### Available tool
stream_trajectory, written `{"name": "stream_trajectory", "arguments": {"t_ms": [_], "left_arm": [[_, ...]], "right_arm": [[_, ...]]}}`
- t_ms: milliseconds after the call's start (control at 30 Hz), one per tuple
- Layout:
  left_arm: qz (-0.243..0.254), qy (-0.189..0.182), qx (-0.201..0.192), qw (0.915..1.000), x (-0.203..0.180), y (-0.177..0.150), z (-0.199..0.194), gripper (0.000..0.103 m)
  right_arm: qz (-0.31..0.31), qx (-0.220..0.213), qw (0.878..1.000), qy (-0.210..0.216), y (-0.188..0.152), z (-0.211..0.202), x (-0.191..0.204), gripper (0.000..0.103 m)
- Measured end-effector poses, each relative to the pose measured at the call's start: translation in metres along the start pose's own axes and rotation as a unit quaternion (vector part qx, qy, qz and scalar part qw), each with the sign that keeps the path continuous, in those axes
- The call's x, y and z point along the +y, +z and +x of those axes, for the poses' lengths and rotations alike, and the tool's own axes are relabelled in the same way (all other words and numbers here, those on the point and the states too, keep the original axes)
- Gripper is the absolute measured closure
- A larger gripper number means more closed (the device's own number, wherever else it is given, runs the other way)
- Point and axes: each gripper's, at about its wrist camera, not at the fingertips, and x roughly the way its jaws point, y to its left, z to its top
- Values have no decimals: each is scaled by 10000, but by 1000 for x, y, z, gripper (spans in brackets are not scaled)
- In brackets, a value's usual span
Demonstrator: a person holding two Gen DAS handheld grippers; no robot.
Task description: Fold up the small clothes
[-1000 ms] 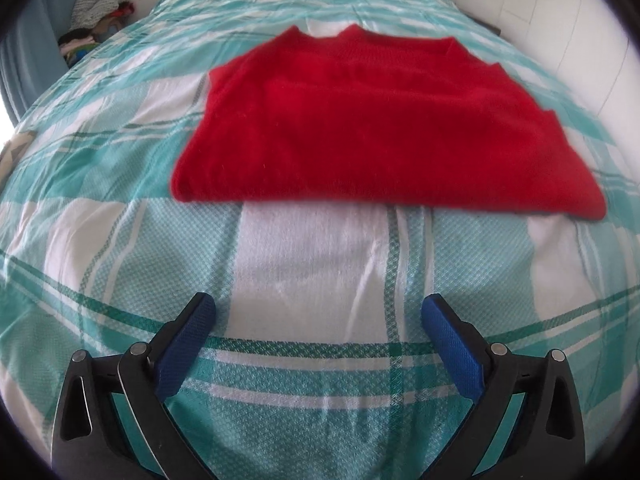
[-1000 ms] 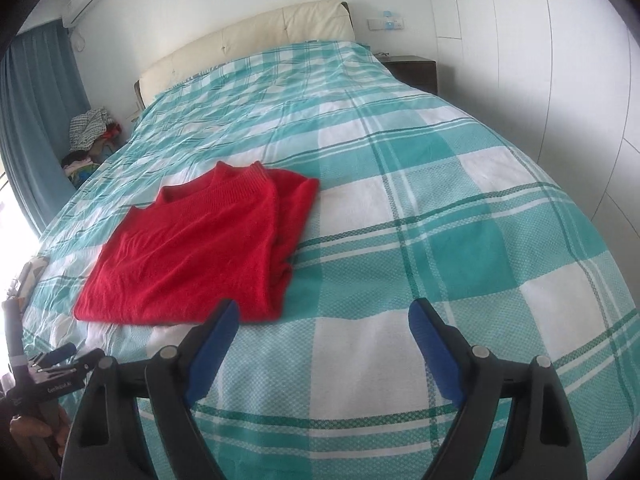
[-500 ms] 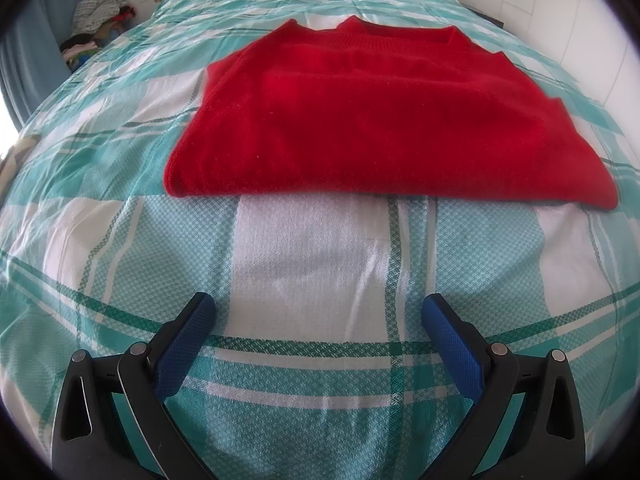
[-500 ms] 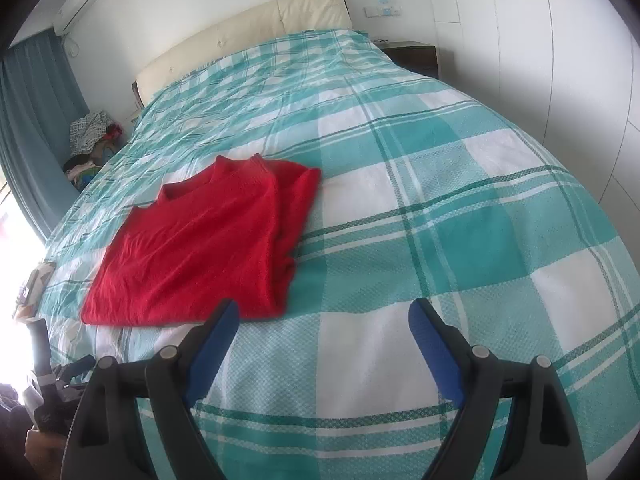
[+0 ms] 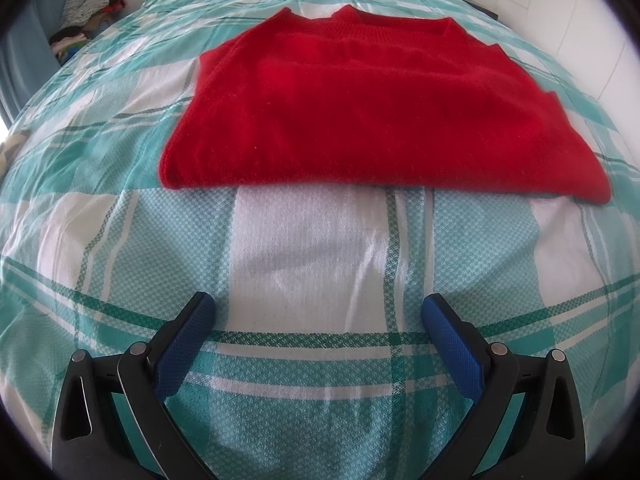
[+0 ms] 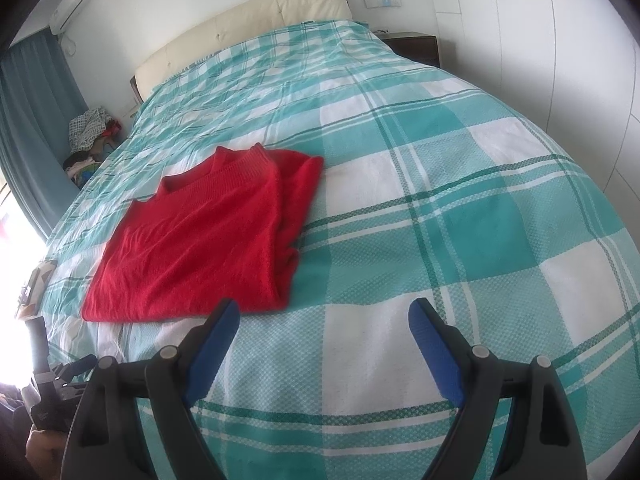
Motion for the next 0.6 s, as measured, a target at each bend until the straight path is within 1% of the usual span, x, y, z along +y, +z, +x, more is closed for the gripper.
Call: {"name": "stream_trajectory", "arguments": {"t_ms": [167, 267, 333, 433, 467, 567, 600], "left_arm": [[29, -38, 129, 9999, 0, 4, -2, 0], [78, -141, 188, 9997, 1, 7, -6, 0], [81, -248, 122, 9996, 4, 9, -13, 0], [93, -233, -106, 9996, 7, 12, -24, 0], [77, -300, -162, 9994, 8, 13, -27, 0], [-119, -691, -318, 9970, 17, 16, -37, 0], [-188, -744, -385, 9963, 20, 17, -40, 0]], "right_arm": [[5, 41, 10000, 44, 1, 2, 1, 17], [6, 13, 10000, 59, 1, 0, 0, 17], [27, -1, 10000, 64, 2, -1, -1, 17], [76, -13, 9999, 75, 2, -2, -3, 17], [89, -11, 9999, 75, 2, -2, -3, 17], [115, 14, 9999, 76, 2, -2, -4, 17], [118, 25, 9999, 79, 2, -1, -4, 17]]}}
